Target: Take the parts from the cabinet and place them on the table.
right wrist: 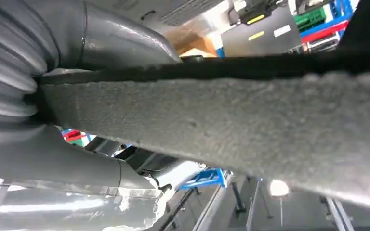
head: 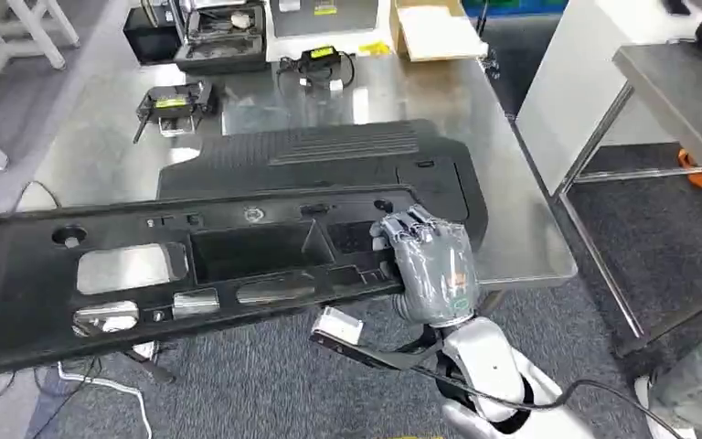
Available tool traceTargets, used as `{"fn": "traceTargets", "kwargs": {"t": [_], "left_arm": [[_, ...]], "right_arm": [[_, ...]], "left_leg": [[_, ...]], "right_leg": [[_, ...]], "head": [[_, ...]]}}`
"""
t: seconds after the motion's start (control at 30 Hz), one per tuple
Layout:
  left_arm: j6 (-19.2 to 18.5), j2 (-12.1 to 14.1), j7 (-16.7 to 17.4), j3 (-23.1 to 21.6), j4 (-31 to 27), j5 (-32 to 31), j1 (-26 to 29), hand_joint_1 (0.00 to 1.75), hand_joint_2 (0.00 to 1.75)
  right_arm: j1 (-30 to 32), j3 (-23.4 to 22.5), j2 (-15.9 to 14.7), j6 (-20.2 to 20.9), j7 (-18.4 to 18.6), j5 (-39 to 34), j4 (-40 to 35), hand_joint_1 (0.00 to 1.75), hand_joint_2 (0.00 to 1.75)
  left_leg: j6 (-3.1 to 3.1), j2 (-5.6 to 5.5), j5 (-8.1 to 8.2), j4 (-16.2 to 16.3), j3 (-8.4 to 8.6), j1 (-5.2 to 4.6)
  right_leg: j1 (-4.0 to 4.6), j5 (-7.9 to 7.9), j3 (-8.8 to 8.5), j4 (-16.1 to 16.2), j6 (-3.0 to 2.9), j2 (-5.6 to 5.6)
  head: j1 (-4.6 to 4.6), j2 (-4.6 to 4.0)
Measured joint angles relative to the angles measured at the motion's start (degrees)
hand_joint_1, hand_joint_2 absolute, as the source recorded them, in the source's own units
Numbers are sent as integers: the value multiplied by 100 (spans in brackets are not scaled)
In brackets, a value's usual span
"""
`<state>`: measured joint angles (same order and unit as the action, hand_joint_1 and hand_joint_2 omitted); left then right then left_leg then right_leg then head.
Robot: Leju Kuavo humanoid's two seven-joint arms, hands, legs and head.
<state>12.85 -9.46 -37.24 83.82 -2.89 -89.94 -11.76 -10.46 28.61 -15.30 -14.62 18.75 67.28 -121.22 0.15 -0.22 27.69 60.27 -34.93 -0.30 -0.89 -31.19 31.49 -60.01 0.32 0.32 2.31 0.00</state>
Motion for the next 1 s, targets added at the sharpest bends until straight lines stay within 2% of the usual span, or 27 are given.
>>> {"fn": "traceTargets", "kwargs": {"t": [0.07, 0.1, 0.13, 0.17, 0.23, 0.27, 0.3, 0.33, 0.4, 0.43, 0.47, 0.53, 0.6, 0.77, 1.0], "left_arm": [[0, 0, 0, 0, 0, 4, 14, 0, 175], [2, -2, 0, 0, 0, 2, 16, 0, 175], [2, -2, -2, 0, 0, 2, 17, 0, 175], [2, -2, -2, 0, 0, 2, 12, 0, 175], [2, -2, -4, 0, 0, 2, 13, 0, 175], [2, -2, -2, 0, 0, 2, 17, 0, 175], [4, -2, -4, 0, 0, 2, 21, 0, 175], [4, -2, -4, 0, 0, 2, 21, 0, 175], [2, -2, -2, 0, 0, 2, 19, 0, 175], [2, -2, -2, 0, 0, 0, 21, 0, 175], [2, -2, -4, 0, 0, 0, 7, 0, 175], [0, -2, -2, 0, 0, 0, 10, 0, 175], [0, 0, 2, 0, 0, 4, 11, 0, 175], [70, 0, 22, 0, 0, 65, 5, 0, 175], [74, 0, 0, 0, 0, 15, 1, 0, 175]], "right_arm": [[-7, 0, 0, 0, 2, -2, 0, 175, 175], [-16, 0, 0, -2, 2, -4, 0, 175, 175], [-20, 0, -2, -4, 2, -4, 0, 175, 175], [-40, 0, -2, -4, 2, -4, 0, 175, 175], [-42, 0, 0, -4, 9, -9, 0, 175, 175], [-42, 2, 0, -4, 9, -11, 2, 175, 175], [-42, 2, 0, -4, 13, -9, 2, 175, 175], [-42, 2, -2, -4, 15, -9, 2, 175, 175], [-42, 2, -4, -4, 26, -9, 2, 175, 175], [-41, 2, -4, -4, 28, -7, 4, 175, 175], [-46, 2, -2, -4, 41, -9, 5, 175, 175], [-40, 2, -2, -4, 48, -7, 2, 175, 175], [-39, 2, -15, 0, 57, -4, 2, 175, 175], [-43, 2, -15, 4, 57, -4, 2, 175, 175], [-45, 2, -15, 5, 64, 5, 2, 175, 175]], "left_leg": [[32, -6, 11, -31, -2, -9], [56, 2, -12, -123, 62, 58], [72, -1, -16, -171, 109, 61], [110, 7, -8, -183, 133, 66], [153, 13, 28, -180, 160, 58], [156, 12, 50, -179, 178, 57], [157, 6, 72, -177, 206, 57], [150, -2, 101, -177, 247, 61], [112, -18, 181, -164, 358, 68], [73, -19, 227, -162, 376, 67], [35, -23, 251, -103, 357, 25], [10, -19, 248, -128, 353, 34], [36, -17, 271, -116, 369, 27], [34, -18, 271, -193, 427, 31], [-9, -17, 271, -222, 454, 38]], "right_leg": [[-2, -2, -29, 67, 54, -7], [4, -49, -47, 57, 83, -4], [-5, -116, -25, -82, 105, -13], [-4, -291, 146, -407, 114, -12], [-10, -652, 668, -1339, 145, -12], [-10, -688, 866, -1640, 156, -12], [-10, -574, 952, -1679, 161, -13], [-11, -338, 896, -1458, 157, -14], [-13, 301, 510, -474, 129, -20], [-6, 363, 363, -141, 95, -40], [31, 334, 339, -24, 84, -32], [21, 307, 360, -41, 38, -4], [21, 313, 350, -20, 48, 0], [38, 264, 324, -20, -16, -3], [50, 243, 302, -21, -50, -6]], "head": [[-2, 0], [5, 0], [13, 0], [46, 0], [85, 0], [83, 0], [92, 0], [103, 0], [138, 0], [151, 0], [140, 0], [103, 0], [107, 0], [92, 0], [92, 0]]}}
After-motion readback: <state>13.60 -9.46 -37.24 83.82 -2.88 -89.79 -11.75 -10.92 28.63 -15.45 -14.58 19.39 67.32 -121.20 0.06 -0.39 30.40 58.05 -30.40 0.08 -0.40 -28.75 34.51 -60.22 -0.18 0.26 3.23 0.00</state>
